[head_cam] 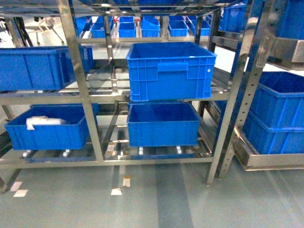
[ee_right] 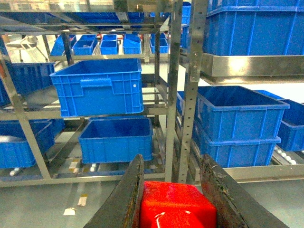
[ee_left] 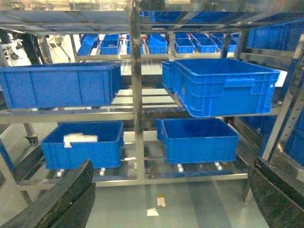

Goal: Pick red block from blue box to shelf

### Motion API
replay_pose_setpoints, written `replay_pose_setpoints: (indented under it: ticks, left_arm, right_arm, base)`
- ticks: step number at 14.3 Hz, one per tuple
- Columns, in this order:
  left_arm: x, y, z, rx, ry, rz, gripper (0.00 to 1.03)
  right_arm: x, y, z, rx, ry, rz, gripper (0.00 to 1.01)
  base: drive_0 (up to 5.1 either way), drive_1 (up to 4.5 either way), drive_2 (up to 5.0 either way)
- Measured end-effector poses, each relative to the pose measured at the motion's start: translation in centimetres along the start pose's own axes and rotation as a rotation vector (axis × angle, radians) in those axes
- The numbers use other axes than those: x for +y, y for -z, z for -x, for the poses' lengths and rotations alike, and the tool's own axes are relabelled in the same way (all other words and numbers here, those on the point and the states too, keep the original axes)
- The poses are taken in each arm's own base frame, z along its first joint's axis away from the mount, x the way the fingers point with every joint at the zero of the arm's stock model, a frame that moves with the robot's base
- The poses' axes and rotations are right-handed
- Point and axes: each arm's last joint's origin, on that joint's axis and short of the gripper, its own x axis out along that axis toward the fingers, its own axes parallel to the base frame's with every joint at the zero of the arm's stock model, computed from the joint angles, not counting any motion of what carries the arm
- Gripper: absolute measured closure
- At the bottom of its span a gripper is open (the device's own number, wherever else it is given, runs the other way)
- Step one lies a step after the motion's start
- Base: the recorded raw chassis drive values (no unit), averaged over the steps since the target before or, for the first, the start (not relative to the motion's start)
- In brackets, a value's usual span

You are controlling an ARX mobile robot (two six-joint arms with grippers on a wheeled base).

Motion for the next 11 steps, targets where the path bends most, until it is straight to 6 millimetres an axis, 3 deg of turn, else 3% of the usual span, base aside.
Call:
replay_pose_setpoints:
  ticks: [9, 11]
  left_arm:
    - [0.01, 0.01, 0.00, 0.001, -0.002, 0.000, 0.05]
    - [0.01, 0.00, 0.00, 0.000, -0.002, 0.000, 0.05]
  right_arm:
    - [0.00, -0.03, 0.00, -0.003, 0.000, 0.000, 0.72]
    - [0.00, 0.03, 0.00, 0.003, 0.000, 0.000, 0.72]
  base:
    - [-2.5, 5.02, -2.5]
    - [-0.2, 4.10, -4.4]
